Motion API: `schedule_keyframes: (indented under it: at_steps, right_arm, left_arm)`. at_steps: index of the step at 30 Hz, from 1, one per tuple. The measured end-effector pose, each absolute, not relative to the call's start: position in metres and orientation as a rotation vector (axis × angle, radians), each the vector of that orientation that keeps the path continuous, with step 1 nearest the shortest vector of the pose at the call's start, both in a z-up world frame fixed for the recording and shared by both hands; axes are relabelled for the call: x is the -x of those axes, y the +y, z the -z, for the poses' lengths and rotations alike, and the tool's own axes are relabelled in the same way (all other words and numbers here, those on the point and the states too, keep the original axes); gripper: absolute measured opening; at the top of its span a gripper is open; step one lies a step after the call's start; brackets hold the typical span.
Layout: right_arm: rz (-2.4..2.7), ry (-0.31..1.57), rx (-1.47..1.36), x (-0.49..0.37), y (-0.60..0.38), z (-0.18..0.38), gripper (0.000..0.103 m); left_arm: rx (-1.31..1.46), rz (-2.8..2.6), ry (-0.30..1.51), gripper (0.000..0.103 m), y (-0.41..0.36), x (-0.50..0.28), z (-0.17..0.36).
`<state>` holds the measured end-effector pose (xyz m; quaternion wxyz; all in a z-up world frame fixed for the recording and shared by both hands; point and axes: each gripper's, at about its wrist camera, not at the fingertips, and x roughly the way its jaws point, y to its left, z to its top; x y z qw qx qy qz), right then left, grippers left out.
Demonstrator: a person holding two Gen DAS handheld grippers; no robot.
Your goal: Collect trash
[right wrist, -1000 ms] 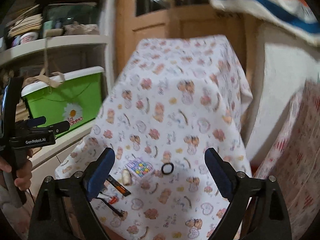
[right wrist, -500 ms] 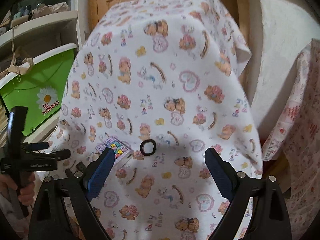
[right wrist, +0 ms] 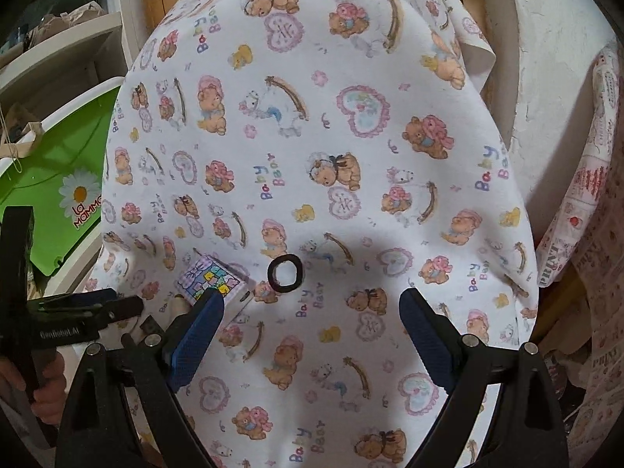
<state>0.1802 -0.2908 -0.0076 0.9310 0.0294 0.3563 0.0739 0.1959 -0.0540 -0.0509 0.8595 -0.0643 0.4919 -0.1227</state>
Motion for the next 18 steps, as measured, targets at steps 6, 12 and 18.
schedule_keyframes:
  at_steps: [6, 12, 18]
  right_arm:
    - [-0.128, 0.729, -0.039, -0.178, -0.292, 0.007, 0.093]
    - [-0.116, 0.726, -0.102, -0.186, -0.304, 0.006, 0.093]
    - [-0.108, 0.704, -0.042, -0.189, -0.298, 0.001, 0.093]
  left_arm:
    - [0.022, 0.218, 1.020, 0.097, -0.086, -0.201, 0.054]
    - [0.065, 0.227, 1.086, 0.088, -0.100, -0.216, 0.078]
    - [0.025, 0.239, 1.093, 0.051, -0.110, -0.223, 0.086]
